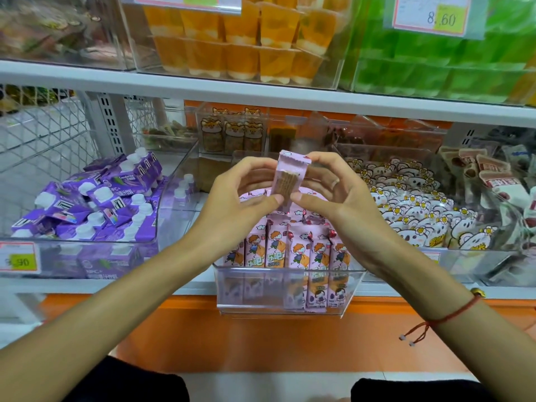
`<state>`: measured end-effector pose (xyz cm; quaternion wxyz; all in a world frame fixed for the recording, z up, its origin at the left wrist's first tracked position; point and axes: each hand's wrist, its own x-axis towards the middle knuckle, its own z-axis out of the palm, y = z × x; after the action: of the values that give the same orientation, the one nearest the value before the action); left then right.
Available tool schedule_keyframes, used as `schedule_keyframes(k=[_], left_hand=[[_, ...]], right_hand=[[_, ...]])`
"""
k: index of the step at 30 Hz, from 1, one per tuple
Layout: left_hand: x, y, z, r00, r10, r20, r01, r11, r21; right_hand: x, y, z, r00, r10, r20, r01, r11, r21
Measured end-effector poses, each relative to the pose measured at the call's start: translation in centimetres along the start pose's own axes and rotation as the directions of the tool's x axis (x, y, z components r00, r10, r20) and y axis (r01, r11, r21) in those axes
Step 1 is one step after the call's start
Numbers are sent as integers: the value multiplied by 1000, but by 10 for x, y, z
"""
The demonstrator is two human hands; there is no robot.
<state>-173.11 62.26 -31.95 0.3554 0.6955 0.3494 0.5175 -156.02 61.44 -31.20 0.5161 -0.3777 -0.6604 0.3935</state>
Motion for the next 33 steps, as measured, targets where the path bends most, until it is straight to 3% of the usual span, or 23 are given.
schedule_keyframes(k=[3,8,10,14,16,22,29,33], left_hand=[[0,-2,1,999,-5,-42,6,1000,22],[-4,-2,4,989,137,-54,-116,954,277],[-2,-1,3,996,86,6,-85,966,243],[3,0,-3,970,-153,190,142,987,71],[4,-1,-5,958,-141,249,115,986,118],[1,-7,-3,997,-12,77,-6,972,235],[5,-5,-18,992,40,116,-84,912,402],[8,-8,-21,984,84,158,-154,847,508]], right_hand=[[0,-1,4,997,-10,-80,6,998,-55],[0,-4,11,976,-115,-184,87,984,-154],[1,-3,8,982,-92,-167,69,988,-140],[3,-2,-1,995,16,-103,-11,999,48],[3,-1,-4,996,45,-75,-37,993,111],[4,-3,-7,999,-3,32,8,985,-170],[4,6,-15,1000,8,24,0,959,-284],[1,14,-11,990,76,116,-19,902,-431]])
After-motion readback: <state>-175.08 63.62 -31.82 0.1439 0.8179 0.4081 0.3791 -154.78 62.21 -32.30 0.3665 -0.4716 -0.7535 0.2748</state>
